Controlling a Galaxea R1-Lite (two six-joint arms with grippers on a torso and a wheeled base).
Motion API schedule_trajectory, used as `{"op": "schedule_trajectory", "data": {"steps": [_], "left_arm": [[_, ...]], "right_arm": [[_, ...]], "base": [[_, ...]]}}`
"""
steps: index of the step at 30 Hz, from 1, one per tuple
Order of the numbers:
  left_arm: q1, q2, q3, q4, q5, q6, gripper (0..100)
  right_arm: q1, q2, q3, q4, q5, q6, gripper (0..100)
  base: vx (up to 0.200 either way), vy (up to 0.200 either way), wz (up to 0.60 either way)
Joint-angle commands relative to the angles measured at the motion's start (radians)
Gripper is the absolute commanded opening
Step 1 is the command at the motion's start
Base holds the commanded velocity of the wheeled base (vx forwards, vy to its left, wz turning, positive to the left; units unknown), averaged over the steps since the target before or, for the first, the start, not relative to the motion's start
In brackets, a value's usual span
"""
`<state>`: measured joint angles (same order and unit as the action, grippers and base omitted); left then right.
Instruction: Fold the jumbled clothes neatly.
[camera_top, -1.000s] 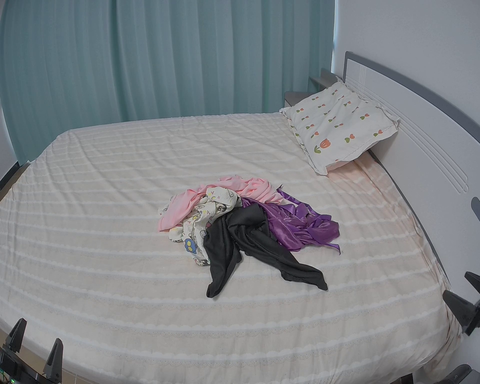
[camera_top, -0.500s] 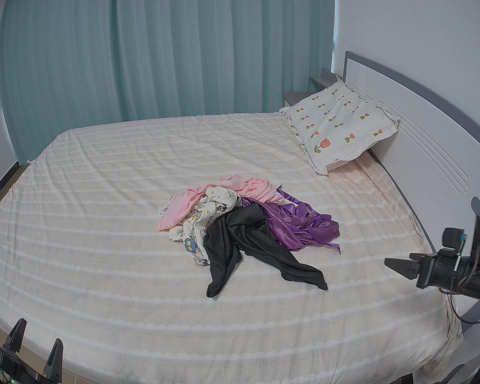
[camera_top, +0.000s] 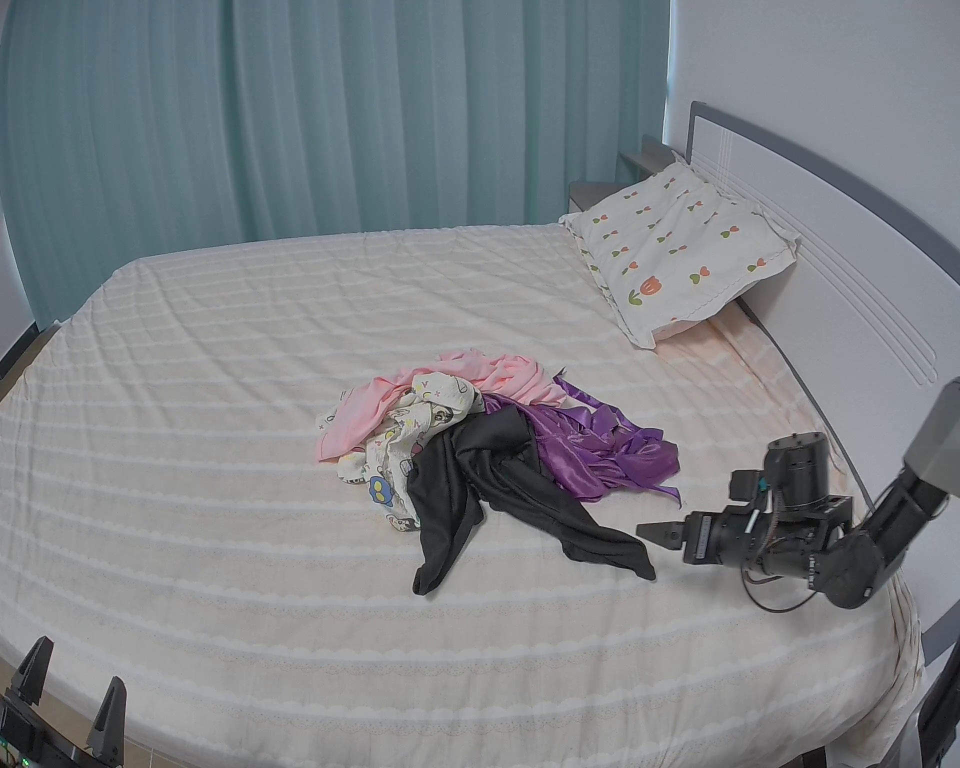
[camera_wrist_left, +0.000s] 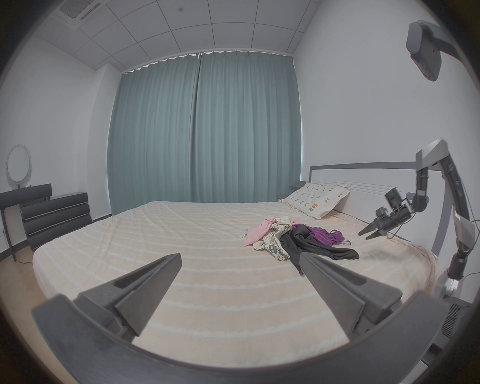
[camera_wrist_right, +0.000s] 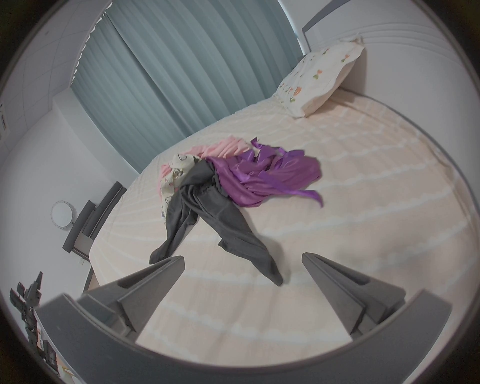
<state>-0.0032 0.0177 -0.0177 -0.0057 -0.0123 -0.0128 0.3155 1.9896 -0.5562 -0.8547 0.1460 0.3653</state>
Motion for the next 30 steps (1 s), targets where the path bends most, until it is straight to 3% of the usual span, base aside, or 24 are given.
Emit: {"op": "schedule_trajectory", "data": {"steps": [1,7,20,21,30], "left_arm": [[0.000,-0.018,0.016,0.000,0.000,-0.001,100],[0.000,-0.018,0.016,0.000,0.000,-0.001,100],[0.000,-0.018,0.016,0.000,0.000,0.000,100],[0.000,-0.018,0.016,0.001,0.000,0.000,100],[0.000,-0.018,0.016,0.000,-0.003,0.004,100]], "right_arm": [[0.079,0.265,-0.145,-0.030,-0.017,0.026,100],[0.103,0.374,-0.226,-0.043,-0.066,0.024,100],[0.097,0.411,-0.291,-0.052,-0.066,0.027,100],[0.097,0.411,-0.292,-0.055,-0.066,0.032,0],[0.093,0.362,-0.174,-0.259,-0.034,0.124,0]], "base": [[0.000,0.000,0.00],[0.000,0.000,0.00],[0.000,0.000,0.00],[0.000,0.000,0.00],[0.000,0.000,0.00]]}}
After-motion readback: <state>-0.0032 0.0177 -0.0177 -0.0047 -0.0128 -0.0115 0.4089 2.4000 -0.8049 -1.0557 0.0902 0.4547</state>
